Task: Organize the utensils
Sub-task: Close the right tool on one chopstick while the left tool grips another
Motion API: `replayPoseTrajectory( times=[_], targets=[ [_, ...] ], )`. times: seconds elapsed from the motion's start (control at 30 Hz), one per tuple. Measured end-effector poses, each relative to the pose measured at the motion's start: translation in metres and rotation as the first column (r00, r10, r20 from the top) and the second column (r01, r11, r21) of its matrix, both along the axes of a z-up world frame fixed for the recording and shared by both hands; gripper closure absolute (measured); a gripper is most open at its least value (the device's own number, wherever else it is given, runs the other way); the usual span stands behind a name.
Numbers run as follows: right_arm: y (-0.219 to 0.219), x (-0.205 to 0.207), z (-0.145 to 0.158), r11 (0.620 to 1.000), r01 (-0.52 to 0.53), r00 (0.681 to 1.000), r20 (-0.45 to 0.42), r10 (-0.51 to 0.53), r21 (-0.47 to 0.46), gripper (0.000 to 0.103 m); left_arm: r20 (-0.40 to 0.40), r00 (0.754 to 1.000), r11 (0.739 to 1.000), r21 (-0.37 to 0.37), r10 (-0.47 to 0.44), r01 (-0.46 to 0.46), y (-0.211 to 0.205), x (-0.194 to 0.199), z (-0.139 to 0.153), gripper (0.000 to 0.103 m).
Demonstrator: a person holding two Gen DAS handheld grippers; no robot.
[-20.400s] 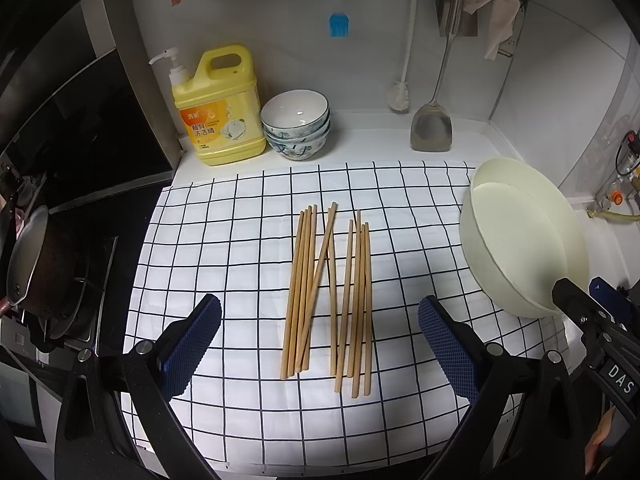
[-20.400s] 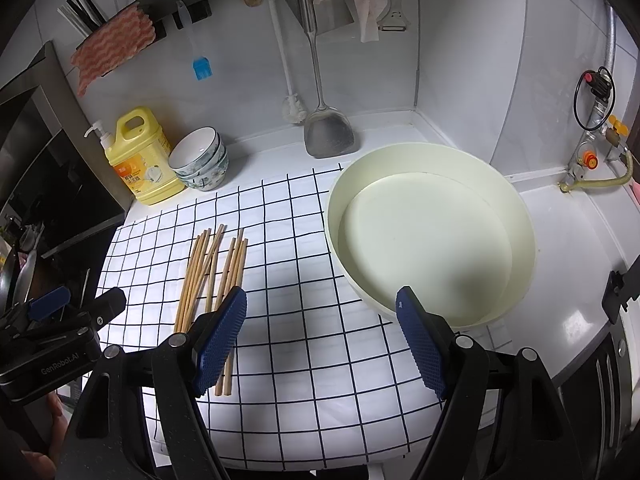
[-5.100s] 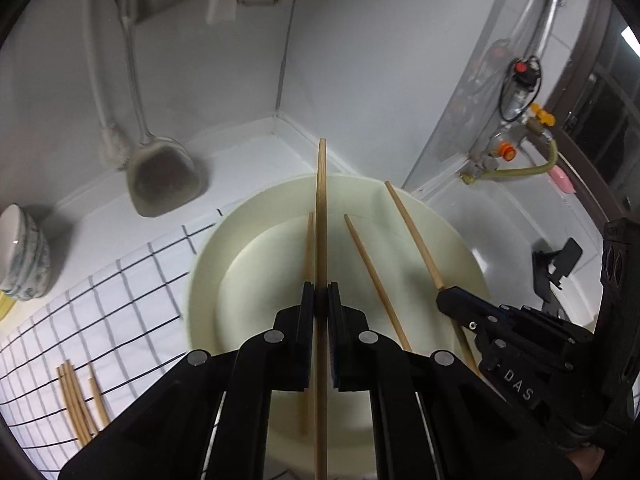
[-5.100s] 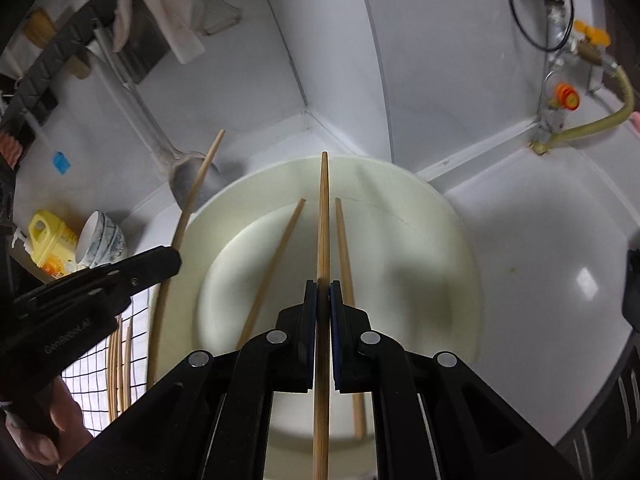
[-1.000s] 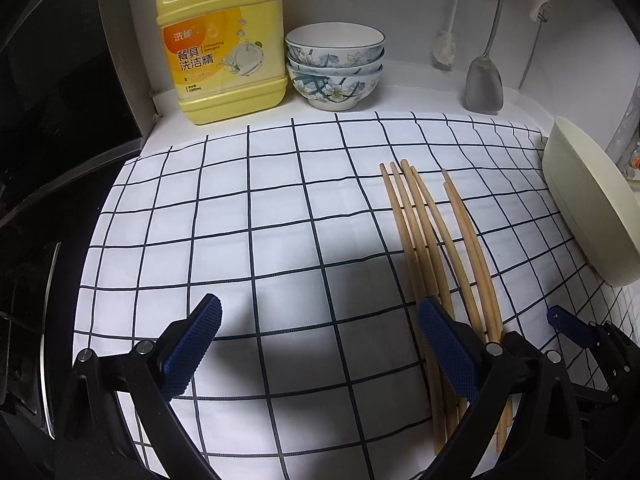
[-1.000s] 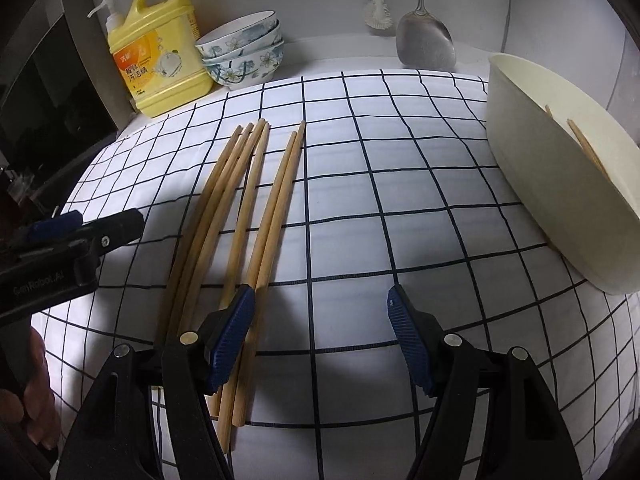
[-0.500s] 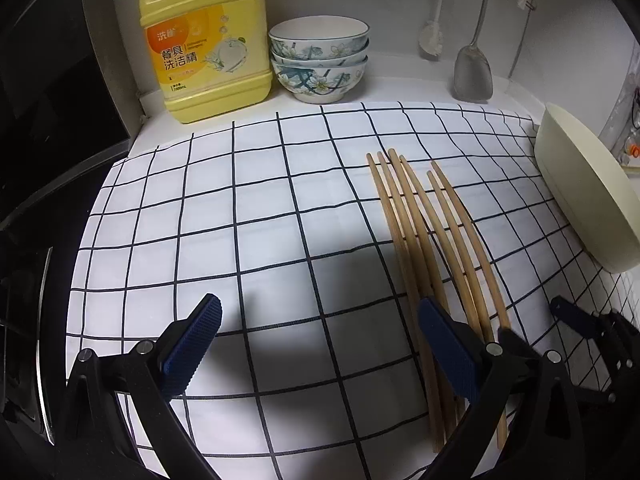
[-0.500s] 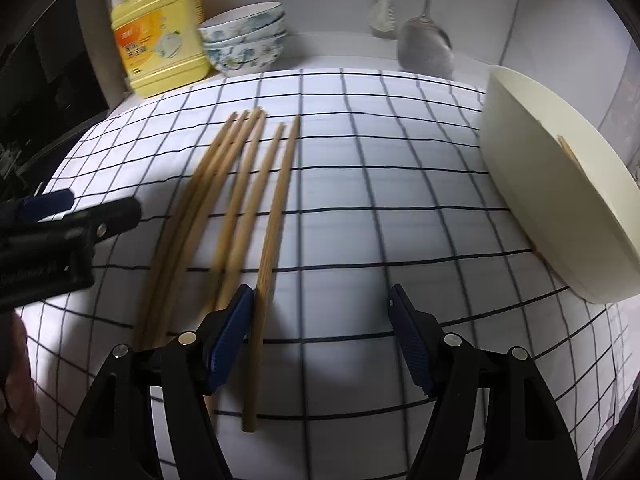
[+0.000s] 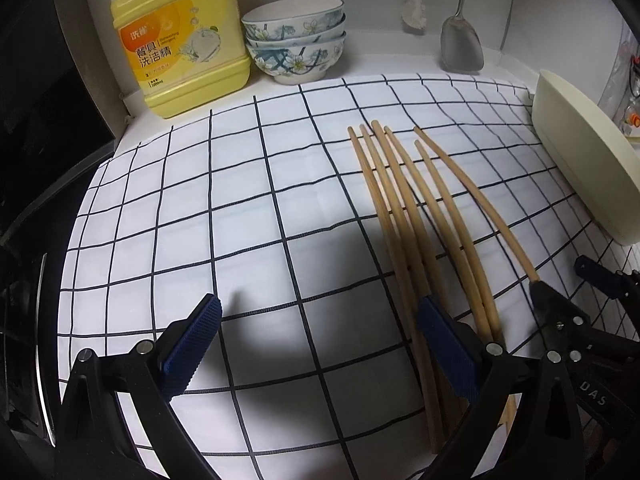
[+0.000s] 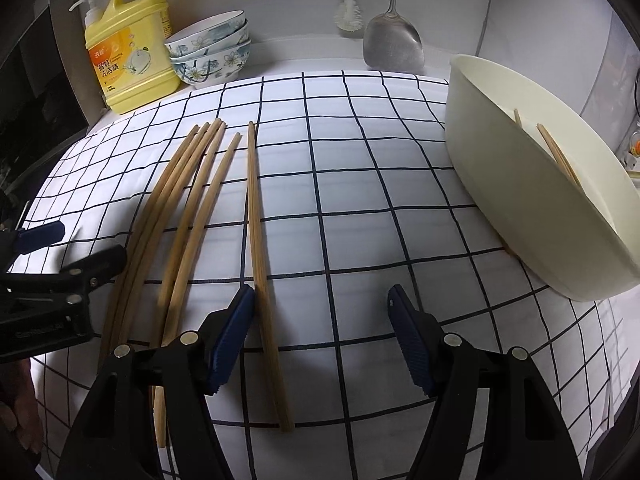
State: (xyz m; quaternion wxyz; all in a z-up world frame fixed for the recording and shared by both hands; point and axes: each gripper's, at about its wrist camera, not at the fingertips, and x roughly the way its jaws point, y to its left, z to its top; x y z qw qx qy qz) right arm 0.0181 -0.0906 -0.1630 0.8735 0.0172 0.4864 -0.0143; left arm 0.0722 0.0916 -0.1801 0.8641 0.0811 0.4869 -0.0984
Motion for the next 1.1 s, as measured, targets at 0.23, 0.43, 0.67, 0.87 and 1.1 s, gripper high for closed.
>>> replayPoseTrajectory(
  times=[0.23,0.43,0.67,0.87,1.1],
  targets=[
    [0.0,0.001,-0.001,1.0,-0.002,1.0,-0.001,0.002,0.007,0.037,-0.007,1.0,1.0,-0.004,-0.001,0.001,-0.001,0.003,-0.006,0.005],
    [0.004,0.004,0.0,1.0,-0.019,1.0,0.001,0.019,0.002,0.037,-0.026,0.998,0.998,-0.009,0.063,-0.063,0.015,0.01,-0.009,0.005],
    [0.011,0.016,-0.001,0.999,-0.049,0.999,0.001,0.05,-0.012,0.037,-0.024,0.997,0.997,0.009,0.077,-0.077,0.013,0.025,-0.009,0.005],
    [0.016,0.026,-0.002,0.996,-0.086,0.996,0.018,0.087,-0.016,0.038,-0.003,0.998,0.998,-0.004,0.07,-0.07,0.002,0.038,-0.009,0.009],
    [0.025,0.028,-0.002,0.991,-0.134,0.99,0.039,0.134,-0.005,0.053,0.016,1.0,0.999,-0.045,-0.016,0.017,-0.018,0.035,-0.003,0.06]
  ],
)
